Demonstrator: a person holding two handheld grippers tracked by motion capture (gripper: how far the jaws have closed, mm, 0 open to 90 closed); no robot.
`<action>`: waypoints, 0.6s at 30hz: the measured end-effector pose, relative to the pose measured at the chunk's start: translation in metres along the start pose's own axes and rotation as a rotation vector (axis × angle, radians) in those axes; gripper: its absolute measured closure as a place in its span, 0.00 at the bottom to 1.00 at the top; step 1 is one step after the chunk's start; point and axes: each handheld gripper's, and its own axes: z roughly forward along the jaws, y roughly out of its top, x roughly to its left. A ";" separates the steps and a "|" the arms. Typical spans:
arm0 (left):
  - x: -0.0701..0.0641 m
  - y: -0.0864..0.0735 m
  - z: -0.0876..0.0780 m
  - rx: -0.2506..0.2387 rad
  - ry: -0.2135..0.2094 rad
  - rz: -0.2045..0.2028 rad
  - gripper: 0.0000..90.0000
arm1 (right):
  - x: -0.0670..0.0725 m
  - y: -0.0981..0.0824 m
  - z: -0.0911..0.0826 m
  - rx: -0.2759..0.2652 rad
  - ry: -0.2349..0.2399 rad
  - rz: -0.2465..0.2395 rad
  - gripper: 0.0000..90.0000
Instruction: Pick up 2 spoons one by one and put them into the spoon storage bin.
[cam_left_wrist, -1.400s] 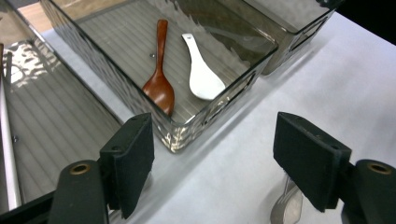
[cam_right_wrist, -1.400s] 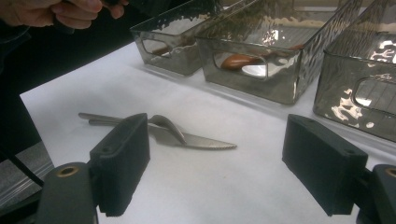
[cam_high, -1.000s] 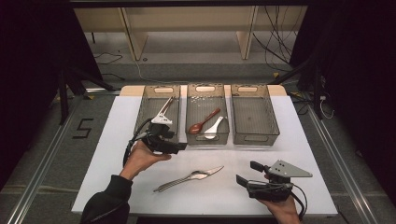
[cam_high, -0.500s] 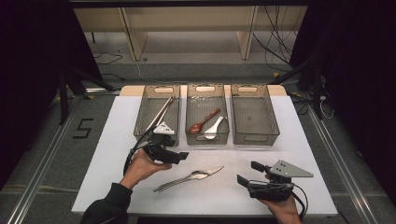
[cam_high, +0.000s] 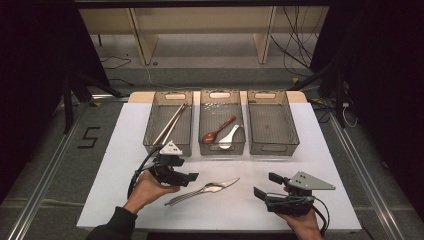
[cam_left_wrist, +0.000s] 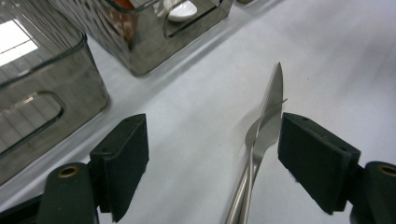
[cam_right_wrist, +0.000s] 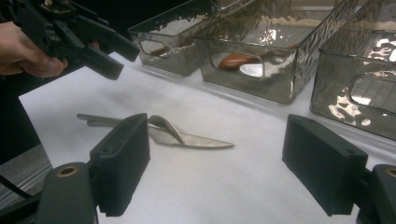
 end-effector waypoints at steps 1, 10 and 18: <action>0.000 -0.002 0.000 0.002 -0.003 -0.001 0.27 | 0.000 0.000 0.000 0.002 0.000 -0.001 0.26; -0.004 -0.010 0.002 0.032 0.009 0.013 0.27 | 0.000 0.000 0.000 0.002 -0.001 -0.001 0.26; -0.005 -0.020 -0.001 0.034 0.014 0.005 0.27 | 0.000 0.000 0.000 0.000 -0.001 0.001 0.26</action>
